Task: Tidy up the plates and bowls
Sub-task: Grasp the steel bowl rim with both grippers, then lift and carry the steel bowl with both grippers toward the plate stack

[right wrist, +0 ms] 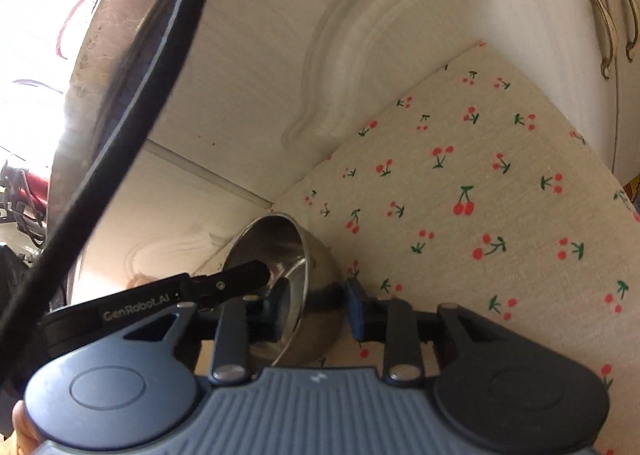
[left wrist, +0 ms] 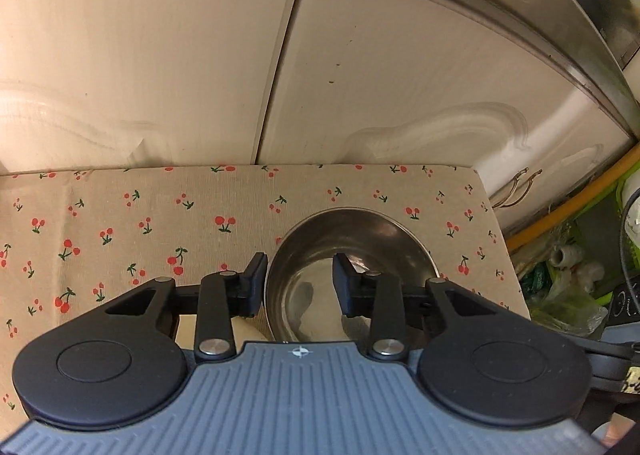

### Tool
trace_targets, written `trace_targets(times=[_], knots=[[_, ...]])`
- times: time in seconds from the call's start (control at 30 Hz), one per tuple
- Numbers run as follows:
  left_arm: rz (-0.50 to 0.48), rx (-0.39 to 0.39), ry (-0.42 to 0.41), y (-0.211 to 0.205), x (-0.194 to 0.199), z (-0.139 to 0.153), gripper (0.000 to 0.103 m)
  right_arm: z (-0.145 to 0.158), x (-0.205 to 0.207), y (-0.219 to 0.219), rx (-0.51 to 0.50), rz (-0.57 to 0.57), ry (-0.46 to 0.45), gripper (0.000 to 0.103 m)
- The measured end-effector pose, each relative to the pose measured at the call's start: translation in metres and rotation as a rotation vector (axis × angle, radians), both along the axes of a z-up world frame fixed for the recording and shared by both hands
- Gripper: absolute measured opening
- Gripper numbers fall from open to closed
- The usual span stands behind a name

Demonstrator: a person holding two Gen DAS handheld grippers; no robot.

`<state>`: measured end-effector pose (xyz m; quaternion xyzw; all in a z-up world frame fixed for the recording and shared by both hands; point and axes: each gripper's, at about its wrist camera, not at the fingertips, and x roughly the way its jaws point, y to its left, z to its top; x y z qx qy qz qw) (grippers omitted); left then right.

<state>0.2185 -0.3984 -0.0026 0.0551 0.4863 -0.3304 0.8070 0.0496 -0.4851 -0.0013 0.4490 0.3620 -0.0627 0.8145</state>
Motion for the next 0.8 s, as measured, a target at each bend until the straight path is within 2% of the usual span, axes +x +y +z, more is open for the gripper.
trace_targets(times=[0.2,0.53,0.8], knots=[[0.024,-0.033,0.020,0.010,-0.005,0.010,0.036,0.004,-0.005,-0.008,0.042,-0.033,0.004,0.027],[0.059,-0.107,0.017,0.023,-0.028,0.048,0.036,0.047,-0.026,-0.020,0.025,-0.037,-0.045,0.027],[0.102,-0.167,0.009,0.054,-0.050,0.074,0.035,0.075,-0.050,-0.015,0.015,0.023,-0.055,0.027]])
